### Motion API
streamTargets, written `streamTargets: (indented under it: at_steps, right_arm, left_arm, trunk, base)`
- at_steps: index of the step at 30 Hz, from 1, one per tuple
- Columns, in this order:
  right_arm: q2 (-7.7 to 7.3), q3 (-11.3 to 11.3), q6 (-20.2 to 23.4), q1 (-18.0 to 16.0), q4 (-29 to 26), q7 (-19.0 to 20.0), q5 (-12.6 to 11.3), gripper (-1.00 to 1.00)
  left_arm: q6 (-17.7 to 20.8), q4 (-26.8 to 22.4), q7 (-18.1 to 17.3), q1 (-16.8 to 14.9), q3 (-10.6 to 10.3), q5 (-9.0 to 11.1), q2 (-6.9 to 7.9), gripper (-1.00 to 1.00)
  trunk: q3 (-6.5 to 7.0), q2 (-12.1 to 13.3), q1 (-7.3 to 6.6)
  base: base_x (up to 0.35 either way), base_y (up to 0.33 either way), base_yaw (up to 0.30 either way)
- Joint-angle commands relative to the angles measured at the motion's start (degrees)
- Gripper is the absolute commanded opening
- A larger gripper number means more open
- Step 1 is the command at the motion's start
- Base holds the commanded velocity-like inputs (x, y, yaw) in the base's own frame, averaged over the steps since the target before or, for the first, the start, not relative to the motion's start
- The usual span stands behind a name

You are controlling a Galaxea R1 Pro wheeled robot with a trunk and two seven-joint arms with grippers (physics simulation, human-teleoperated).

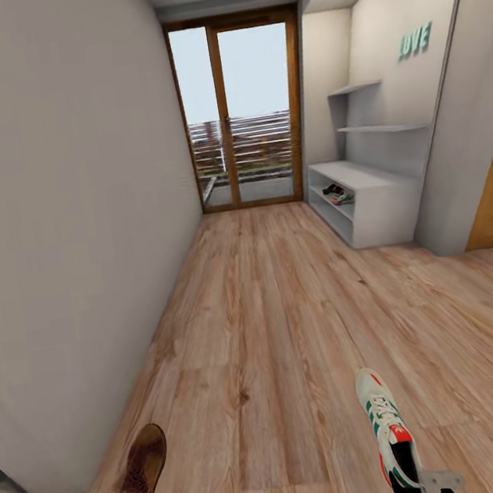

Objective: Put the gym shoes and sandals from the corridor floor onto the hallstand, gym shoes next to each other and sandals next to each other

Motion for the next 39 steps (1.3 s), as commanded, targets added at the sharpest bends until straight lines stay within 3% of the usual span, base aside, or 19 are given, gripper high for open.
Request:
streamTargets:
  at_steps: [1, 39]
  right_arm:
    - [0.0, -0.3, -0.2, 0.0, 0.0, 0.1, 0.2, -1.0]
    - [0.0, -0.3, -0.2, 0.0, 0.0, 0.1, 0.2, -1.0]
  left_arm:
    - [-0.2, 0.0, -0.4, -0.1, 0.5, -0.4, -0.02, -1.0]
    - [-0.2, 0.0, -0.4, -0.1, 0.5, -0.3, -0.02, -1.0]
  trunk:
    - [-0.05, 0.0, 0.02]
    - [-0.05, 0.0, 0.02]
  base:
    - [0.338, 0.0, 0.0]
    - [0.338, 0.0, 0.0]
